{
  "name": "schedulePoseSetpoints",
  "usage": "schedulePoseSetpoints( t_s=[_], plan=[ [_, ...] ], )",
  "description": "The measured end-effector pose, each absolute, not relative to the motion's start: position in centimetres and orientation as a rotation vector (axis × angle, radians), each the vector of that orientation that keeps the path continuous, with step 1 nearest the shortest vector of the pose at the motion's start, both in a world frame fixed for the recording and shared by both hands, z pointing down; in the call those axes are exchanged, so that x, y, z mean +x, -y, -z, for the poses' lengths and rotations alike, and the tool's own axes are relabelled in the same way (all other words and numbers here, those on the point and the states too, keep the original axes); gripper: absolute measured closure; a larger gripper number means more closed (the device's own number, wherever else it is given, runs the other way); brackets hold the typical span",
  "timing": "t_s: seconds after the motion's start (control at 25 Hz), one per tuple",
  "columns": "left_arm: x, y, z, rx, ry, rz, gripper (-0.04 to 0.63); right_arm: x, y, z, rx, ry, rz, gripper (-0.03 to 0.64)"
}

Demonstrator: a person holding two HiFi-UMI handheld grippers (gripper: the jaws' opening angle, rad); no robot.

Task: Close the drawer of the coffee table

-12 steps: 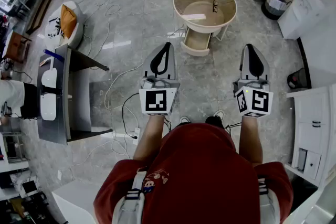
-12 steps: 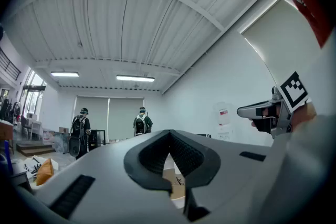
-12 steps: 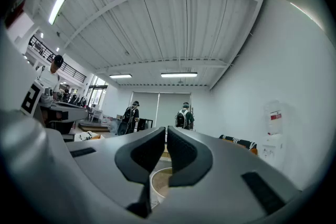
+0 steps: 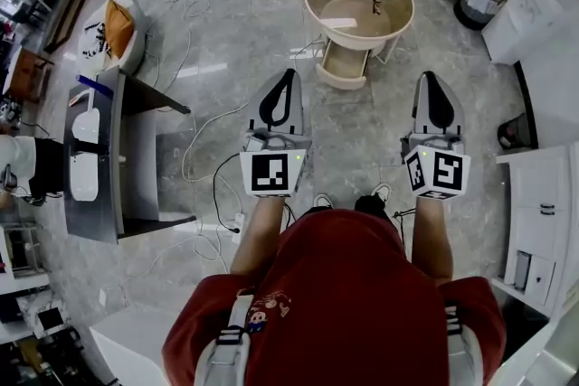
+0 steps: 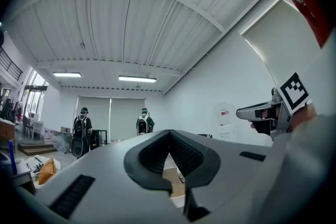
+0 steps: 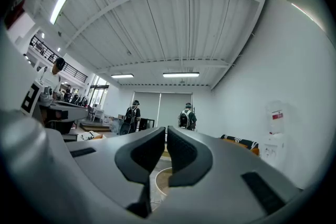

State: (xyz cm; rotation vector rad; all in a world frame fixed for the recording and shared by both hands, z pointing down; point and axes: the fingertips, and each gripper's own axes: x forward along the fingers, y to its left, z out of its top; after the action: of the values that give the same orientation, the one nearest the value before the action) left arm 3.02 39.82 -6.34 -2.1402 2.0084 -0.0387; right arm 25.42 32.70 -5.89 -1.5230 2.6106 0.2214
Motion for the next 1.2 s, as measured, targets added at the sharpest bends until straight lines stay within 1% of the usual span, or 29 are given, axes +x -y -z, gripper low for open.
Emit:
schedulePoseSetpoints(
  t_s=[0.2, 0.36, 0.52, 0.68, 0.96, 1.2],
  plan=[
    [1.8, -41.0, 5.5, -2.149, -2.024, 0.034, 0.581, 24.0, -33.3, 5.2, -1.514, -2.602, -0.175, 0.589],
    [0.6, -41.6, 4.5, -2.152, -2.053, 0.024, 0.582, 22.7, -33.9, 4.5, -1.503, -2.626, -0.205, 0.589],
    [0.3, -40.5, 5.2, -2.125, -2.059, -0.082, 0.583, 22.2, -33.0, 4.0, -1.497, -2.644, -0.191, 0.589],
    [-0.2, -38.7, 4.8, -2.135, -2.072, -0.082, 0.583, 21.5, -30.9, 3.0, -1.486, -2.652, -0.149, 0.589],
    [-2.6, -32.5, 5.2, -2.089, -2.079, -0.034, 0.581, 20.1, -23.2, 2.7, -1.518, -2.605, -0.139, 0.589],
    [-3.1, -24.0, 6.1, -2.117, -2.013, -0.039, 0.583, 20.7, -15.7, 2.3, -1.599, -2.537, -0.097, 0.589]
  ],
)
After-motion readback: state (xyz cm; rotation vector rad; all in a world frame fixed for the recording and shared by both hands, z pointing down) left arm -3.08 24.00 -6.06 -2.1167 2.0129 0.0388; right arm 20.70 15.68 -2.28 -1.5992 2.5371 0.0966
